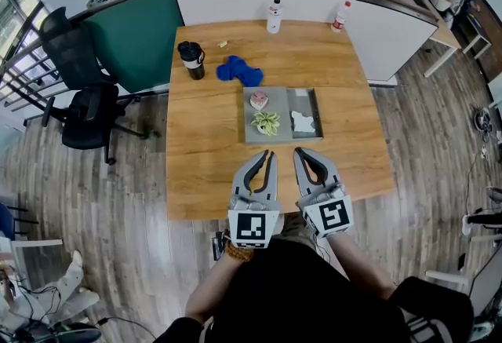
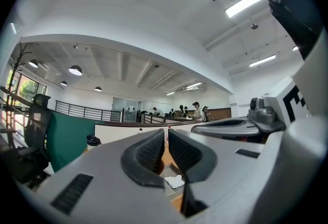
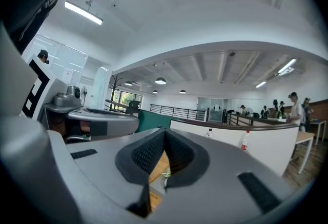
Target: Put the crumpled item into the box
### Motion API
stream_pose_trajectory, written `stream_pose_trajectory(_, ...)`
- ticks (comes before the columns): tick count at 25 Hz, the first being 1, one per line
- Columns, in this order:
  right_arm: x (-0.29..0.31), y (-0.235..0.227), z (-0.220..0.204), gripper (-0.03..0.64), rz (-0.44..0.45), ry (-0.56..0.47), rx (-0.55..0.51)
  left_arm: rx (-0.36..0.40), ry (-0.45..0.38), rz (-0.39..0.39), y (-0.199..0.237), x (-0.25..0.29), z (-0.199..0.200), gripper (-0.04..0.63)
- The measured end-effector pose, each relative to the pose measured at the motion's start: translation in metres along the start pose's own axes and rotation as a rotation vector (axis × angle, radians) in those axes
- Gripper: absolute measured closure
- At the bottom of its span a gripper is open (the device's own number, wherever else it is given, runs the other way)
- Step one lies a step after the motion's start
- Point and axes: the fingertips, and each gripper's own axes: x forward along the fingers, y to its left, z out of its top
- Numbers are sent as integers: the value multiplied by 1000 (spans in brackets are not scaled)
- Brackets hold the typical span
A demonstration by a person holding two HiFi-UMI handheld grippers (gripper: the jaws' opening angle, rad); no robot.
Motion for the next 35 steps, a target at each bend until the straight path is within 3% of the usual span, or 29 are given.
stream_pose_trajectory(26,2,-4,-11,611,26,23,16,7,0,-15,-9,8,2,554)
stream_pose_trajectory(35,-1,-6,-16,611,25,43,10,-43,-12,-21,-13,12,3,554)
